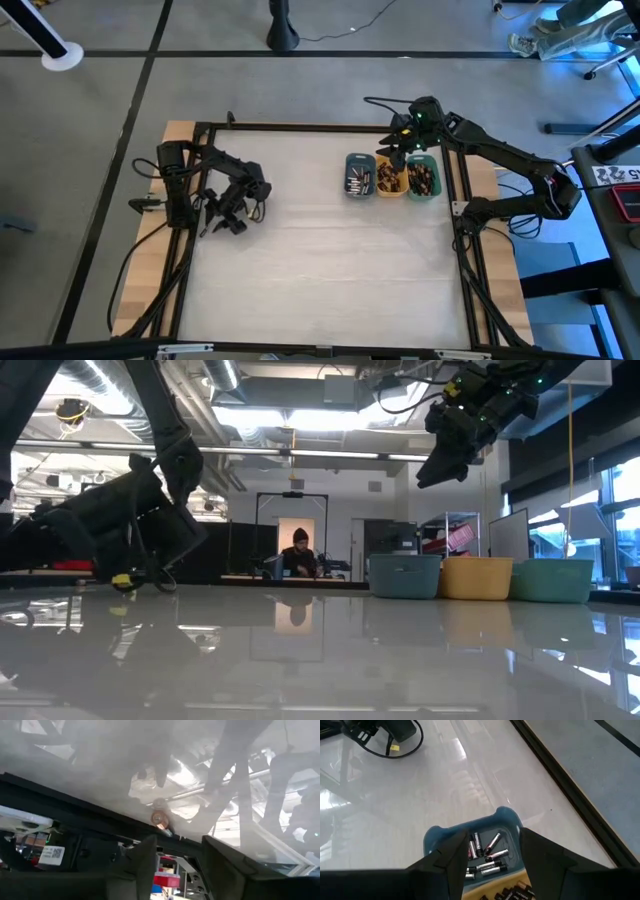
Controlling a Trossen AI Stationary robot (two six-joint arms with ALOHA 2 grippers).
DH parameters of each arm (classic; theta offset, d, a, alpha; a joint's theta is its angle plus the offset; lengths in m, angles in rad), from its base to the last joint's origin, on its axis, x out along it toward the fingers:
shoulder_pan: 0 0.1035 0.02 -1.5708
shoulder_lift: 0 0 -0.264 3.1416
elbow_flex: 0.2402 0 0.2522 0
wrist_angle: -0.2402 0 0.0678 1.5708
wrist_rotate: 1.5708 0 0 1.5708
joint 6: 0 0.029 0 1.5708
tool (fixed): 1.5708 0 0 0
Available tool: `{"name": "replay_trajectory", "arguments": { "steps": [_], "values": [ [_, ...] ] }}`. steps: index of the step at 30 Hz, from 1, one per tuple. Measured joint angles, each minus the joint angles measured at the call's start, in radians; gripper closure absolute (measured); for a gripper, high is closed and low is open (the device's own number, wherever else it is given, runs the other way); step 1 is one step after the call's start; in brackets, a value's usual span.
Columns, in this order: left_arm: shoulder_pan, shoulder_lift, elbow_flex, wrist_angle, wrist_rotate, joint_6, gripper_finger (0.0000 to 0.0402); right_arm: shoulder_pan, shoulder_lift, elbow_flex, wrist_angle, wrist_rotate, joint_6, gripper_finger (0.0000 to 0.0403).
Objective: Sort batteries
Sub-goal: Put the black battery into the yellow bin
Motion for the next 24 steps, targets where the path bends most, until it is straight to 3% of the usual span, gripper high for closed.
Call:
{"name": "replay_trajectory", "arguments": {
  "steps": [6, 10, 18, 24],
  "values": [
    [0.013, -0.001, -0.082, 0.085, 0.005, -0.049, 0.0226, 0.0, 0.0, 0.0, -0.021, 0.001, -0.01, 0.0226],
    [0.026, -0.007, -0.134, 0.129, 0.06, -0.05, 0.0224, 0.0, 0.0, 0.0, -0.044, 0.002, -0.02, 0.0226],
    [0.022, -0.005, -0.14, 0.137, 0.073, 0.004, 0.0224, 0.0, 0.0, 0.0, -0.049, 0.001, -0.025, 0.0226],
    [0.022, -0.004, -0.147, 0.146, 0.084, 0.021, 0.0263, 0.0, 0.0, 0.0, -0.053, 0.001, -0.017, 0.0226]
  ]
}}
